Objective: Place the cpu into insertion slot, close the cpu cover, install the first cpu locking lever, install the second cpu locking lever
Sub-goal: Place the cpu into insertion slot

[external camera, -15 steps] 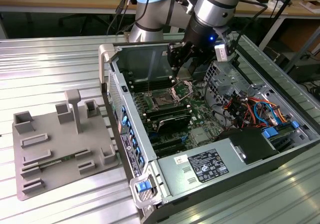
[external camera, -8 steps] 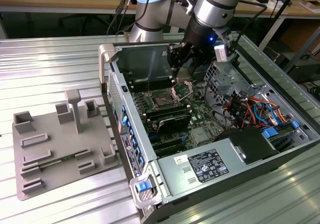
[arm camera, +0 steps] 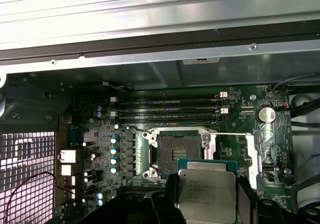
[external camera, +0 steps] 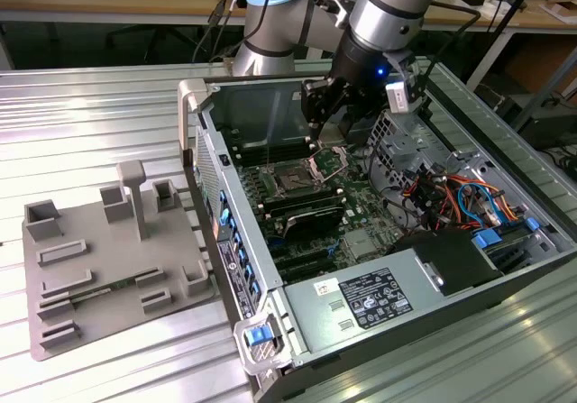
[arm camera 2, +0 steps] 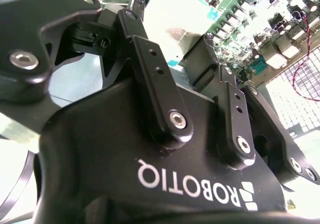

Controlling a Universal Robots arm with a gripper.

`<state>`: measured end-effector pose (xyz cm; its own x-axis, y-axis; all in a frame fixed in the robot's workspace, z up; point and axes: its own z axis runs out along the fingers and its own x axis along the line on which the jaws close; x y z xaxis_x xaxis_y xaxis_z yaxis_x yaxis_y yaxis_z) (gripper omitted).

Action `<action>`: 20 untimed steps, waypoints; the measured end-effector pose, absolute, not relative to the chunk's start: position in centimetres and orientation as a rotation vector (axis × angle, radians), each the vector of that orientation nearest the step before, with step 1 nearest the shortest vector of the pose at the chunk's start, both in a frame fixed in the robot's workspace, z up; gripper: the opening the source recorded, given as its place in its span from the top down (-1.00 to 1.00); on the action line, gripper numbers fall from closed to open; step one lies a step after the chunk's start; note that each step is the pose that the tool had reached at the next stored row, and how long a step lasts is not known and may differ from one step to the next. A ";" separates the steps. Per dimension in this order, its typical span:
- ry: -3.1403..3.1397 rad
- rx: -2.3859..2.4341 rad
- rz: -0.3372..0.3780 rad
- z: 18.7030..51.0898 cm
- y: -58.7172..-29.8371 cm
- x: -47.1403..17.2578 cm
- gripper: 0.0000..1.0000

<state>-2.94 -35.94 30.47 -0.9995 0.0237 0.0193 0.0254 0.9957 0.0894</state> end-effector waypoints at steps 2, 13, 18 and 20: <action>-3.120 -0.038 -0.140 30.4 -35.9 -2.9 -0.09; -3.120 -0.038 -0.140 30.2 -35.9 -2.9 -0.09; -3.120 -0.038 -0.140 30.1 -35.9 -2.9 -0.09; -3.120 -0.038 -0.140 30.1 -35.9 -2.9 -0.09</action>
